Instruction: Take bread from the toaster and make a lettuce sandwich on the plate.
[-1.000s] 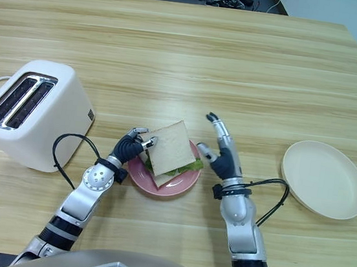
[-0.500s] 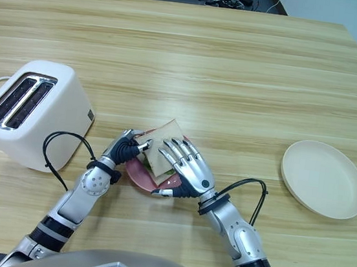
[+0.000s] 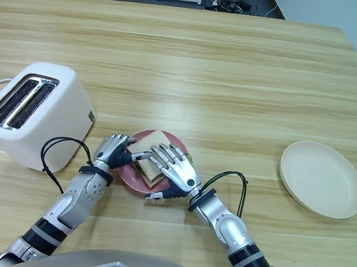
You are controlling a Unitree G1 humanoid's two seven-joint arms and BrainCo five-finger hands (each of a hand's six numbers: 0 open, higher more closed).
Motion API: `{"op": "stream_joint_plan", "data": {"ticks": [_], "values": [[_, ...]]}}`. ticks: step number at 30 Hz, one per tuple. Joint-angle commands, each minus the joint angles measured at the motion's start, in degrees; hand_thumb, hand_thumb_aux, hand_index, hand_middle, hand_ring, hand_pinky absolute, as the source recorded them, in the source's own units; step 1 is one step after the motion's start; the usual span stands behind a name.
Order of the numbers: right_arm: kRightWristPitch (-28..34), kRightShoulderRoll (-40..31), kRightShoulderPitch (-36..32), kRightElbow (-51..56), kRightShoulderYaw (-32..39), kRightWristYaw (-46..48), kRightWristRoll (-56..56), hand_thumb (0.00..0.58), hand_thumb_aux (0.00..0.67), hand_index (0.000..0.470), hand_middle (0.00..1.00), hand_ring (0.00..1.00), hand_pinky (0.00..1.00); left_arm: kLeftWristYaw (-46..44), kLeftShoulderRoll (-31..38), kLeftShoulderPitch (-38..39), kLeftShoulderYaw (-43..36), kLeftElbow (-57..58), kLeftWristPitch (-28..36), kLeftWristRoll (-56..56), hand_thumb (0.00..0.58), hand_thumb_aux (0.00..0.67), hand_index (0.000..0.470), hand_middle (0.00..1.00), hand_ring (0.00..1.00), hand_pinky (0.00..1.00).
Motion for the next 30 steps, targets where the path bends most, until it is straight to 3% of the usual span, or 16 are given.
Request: {"op": "stream_joint_plan", "data": {"ticks": [1,4,7,12,15,20,21,22,23,24,25,28,30], "values": [[-0.5,-3.7,4.9,9.3,6.8,10.9,-2.2,0.0,0.0,0.0,0.0,0.0,0.0,8.1,0.0,-0.7,1.5,-6.4,3.2,9.6,0.0,0.0,0.0,0.0,0.0,0.0],[0.1,-4.6,4.9,9.7,7.3,11.0,-1.7,0.0,0.0,0.0,0.0,0.0,0.0,15.2,0.2,0.3,4.4,-13.6,0.7,11.5,0.0,0.0,0.0,0.0,0.0,0.0],[-0.2,-5.3,4.6,8.9,6.0,10.0,0.9,0.0,0.0,0.0,0.0,0.0,0.0,14.2,-2.0,3.5,7.9,-18.4,-5.5,-1.3,0.0,0.0,0.0,0.0,0.0,0.0],[-3.9,-4.8,2.9,-0.7,-1.4,-2.1,10.8,0.0,0.0,0.0,0.0,0.0,0.0,7.1,-4.4,8.1,11.0,-12.2,-11.0,-18.7,0.0,0.0,0.0,0.0,0.0,0.0],[-7.4,-0.2,1.6,-8.5,-7.1,-12.8,16.8,0.0,0.0,0.0,0.0,0.0,0.0,4.6,-7.5,8.6,13.9,-7.0,-14.7,-29.2,0.0,0.0,0.0,0.0,0.0,0.0],[-14.6,3.9,3.5,-15.7,-14.3,-12.8,35.5,0.0,0.0,0.0,0.0,0.0,0.0,3.9,-6.5,8.8,16.0,-3.8,-19.9,-31.0,0.0,0.0,0.0,0.0,0.0,0.0],[-14.8,3.7,4.6,-17.2,-15.9,-10.8,39.4,0.0,0.0,0.0,0.0,0.0,0.0,3.1,-5.9,9.1,16.9,-4.2,-20.7,-32.2,0.108,0.066,0.046,0.69,0.69,0.69],[-14.5,2.9,5.8,-19.0,-17.7,-8.4,42.8,0.0,0.0,0.0,0.0,0.0,0.0,1.8,-4.9,9.4,17.9,-4.8,-21.8,-33.2,0.508,0.434,0.304,1.0,1.0,1.0],[-13.8,0.6,7.6,-21.0,-19.5,-4.2,47.1,0.0,0.0,0.0,0.0,0.0,0.0,-0.7,-3.0,10.1,18.4,-5.9,-23.0,-34.3,0.58,0.67,0.47,1.0,1.0,1.0],[-12.5,-3.5,10.1,-23.1,-21.2,2.2,52.6,0.478,0.389,0.273,1.0,1.0,1.0,-5.1,0.0,11.7,18.8,-7.8,-24.1,-36.2,0.58,0.67,0.47,1.0,1.0,1.0],[-12.3,-9.2,13.3,-24.5,-22.8,9.2,57.7,0.58,0.67,0.47,1.0,1.0,1.0,-10.7,4.2,13.9,18.5,-10.1,-25.2,-37.7,0.58,0.67,0.47,1.0,1.0,1.0],[-14.7,-27.2,29.9,-26.4,-31.3,27.7,65.5,0.58,0.67,0.47,1.0,1.0,1.0,-26.4,18.8,24.7,18.8,-16.6,-25.7,-38.0,0.58,0.67,0.47,1.0,1.0,1.0],[-14.2,-31.8,36.8,-25.8,-36.1,34.2,67.2,0.58,0.67,0.47,1.0,1.0,1.0,-30.0,22.8,31.0,21.4,-19.3,-23.5,-36.8,0.58,0.67,0.47,1.0,1.0,1.0]]}}
